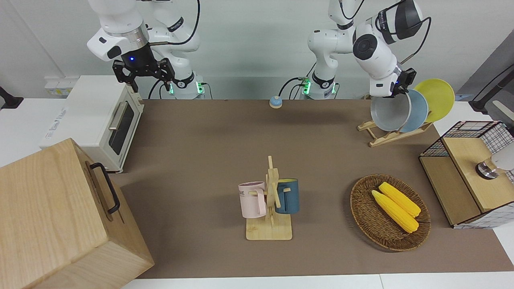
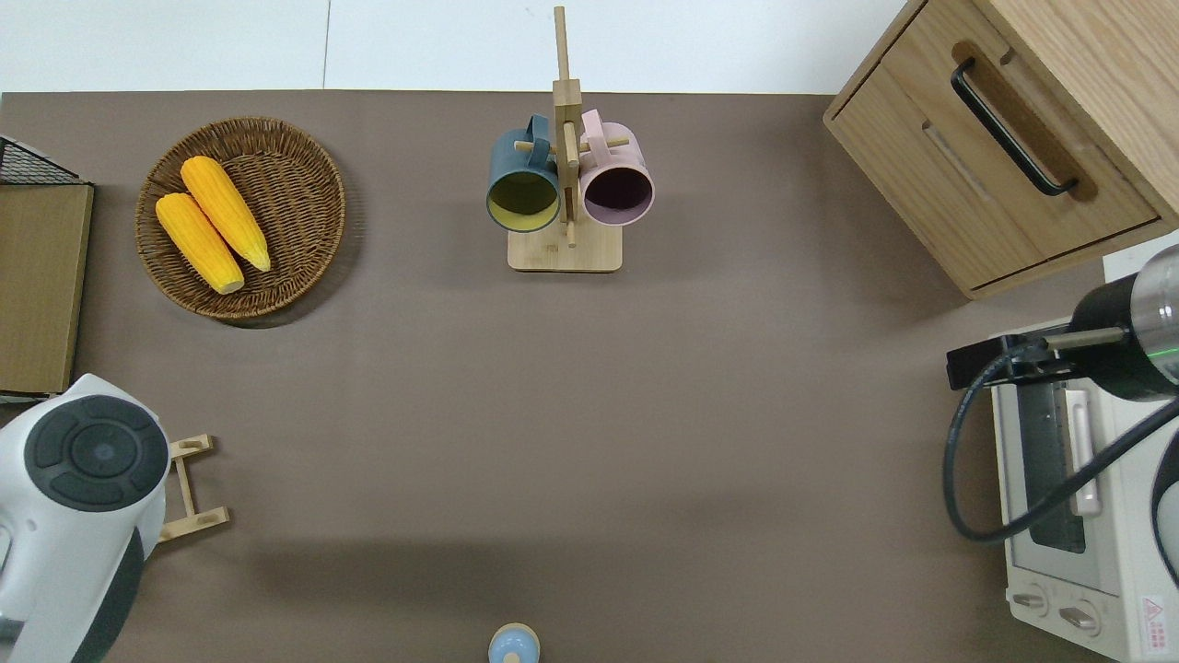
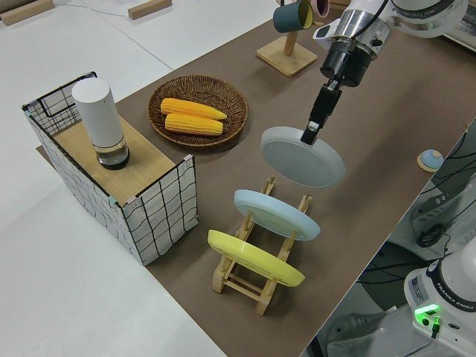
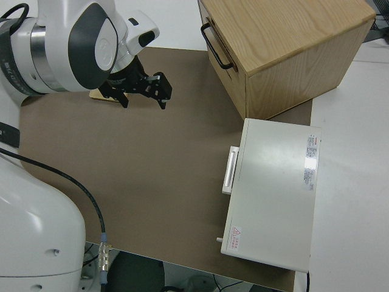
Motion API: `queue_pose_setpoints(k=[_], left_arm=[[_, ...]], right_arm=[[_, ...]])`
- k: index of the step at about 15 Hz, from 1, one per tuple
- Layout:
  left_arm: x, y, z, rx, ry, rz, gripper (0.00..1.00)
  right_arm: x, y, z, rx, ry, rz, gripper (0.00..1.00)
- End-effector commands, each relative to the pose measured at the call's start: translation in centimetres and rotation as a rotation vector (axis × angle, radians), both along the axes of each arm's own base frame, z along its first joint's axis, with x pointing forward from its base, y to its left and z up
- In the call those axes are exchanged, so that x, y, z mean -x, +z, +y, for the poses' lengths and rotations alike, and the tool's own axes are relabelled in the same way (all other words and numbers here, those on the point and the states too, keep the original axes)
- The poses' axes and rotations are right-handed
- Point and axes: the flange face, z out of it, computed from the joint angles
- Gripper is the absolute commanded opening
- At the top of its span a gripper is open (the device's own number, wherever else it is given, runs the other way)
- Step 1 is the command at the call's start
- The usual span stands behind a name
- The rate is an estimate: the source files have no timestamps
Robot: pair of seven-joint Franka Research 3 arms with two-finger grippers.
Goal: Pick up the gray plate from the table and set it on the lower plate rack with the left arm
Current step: 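Lower the gray plate into the rack's lower slot with the left gripper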
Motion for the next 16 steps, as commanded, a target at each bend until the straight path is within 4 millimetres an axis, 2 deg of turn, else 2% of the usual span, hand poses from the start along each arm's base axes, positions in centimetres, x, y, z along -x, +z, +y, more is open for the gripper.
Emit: queue_pose_setpoints(k=[1, 8, 16], left_arm=[[0.9, -1.8, -0.8, -0.051, -0.009, -0.038, 0.0], [1.2, -4.1, -1.3, -0.079, 0.006, -0.075, 0.0], [1.2, -5.1, -1.6, -0.08, -0.006, -0.082, 0.0]], right_arm=[[0.2, 0.3, 0.0, -0.005, 0.0, 0.007, 0.987], [0.2, 0.3, 0.0, -0.005, 0.0, 0.007, 0.99], [0.2, 0.3, 0.0, -0.005, -0.002, 0.007, 0.987]])
